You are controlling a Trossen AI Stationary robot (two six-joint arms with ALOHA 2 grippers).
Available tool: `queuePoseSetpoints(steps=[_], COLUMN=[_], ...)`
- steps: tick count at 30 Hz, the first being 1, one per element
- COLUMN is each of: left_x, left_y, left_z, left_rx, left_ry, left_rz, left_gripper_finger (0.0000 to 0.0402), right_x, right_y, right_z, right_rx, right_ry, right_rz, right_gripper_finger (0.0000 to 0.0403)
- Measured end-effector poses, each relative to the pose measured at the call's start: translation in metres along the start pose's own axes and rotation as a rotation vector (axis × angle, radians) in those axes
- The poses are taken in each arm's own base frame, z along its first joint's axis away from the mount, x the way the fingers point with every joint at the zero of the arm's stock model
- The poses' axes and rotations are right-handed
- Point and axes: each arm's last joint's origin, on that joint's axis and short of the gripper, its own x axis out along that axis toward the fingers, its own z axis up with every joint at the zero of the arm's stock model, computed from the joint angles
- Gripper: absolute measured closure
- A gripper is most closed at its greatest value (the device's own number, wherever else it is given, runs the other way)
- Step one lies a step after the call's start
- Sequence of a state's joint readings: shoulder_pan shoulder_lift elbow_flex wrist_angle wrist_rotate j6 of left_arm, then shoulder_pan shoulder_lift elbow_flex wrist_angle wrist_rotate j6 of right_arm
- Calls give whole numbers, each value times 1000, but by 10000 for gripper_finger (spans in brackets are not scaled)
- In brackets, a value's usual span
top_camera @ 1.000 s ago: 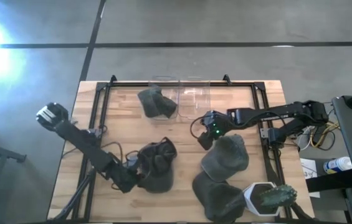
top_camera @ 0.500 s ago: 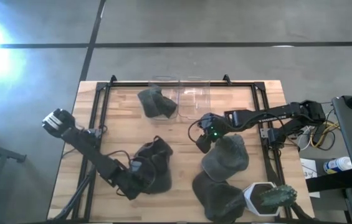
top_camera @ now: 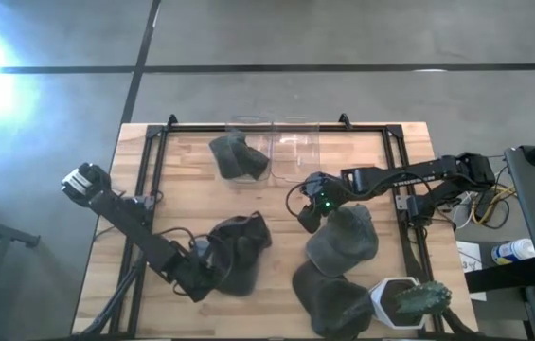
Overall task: Pick & Place hat
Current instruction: Put the top black cap into the right transparent bin
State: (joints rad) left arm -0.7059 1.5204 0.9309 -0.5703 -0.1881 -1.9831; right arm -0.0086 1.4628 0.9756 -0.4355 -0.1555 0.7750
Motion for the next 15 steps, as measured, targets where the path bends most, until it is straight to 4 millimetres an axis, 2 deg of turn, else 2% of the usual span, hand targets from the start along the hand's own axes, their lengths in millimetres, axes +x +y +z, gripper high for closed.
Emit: queuePoseSetpoints(steps=[8, 15], left_x=[-2, 4], left_y=[5, 0], left_z=[2, 6], left_rx=[13, 16], left_ry=[-24, -105], left_rz=[63, -54], left_gripper_finger=[207, 207], right_x=[0, 0], right_y=[0, 0], right_z=[0, 0], right_rx=[-1, 1], right_ry=[-1, -1], right_rz=[-1, -1], right_gripper_finger=[284, 284])
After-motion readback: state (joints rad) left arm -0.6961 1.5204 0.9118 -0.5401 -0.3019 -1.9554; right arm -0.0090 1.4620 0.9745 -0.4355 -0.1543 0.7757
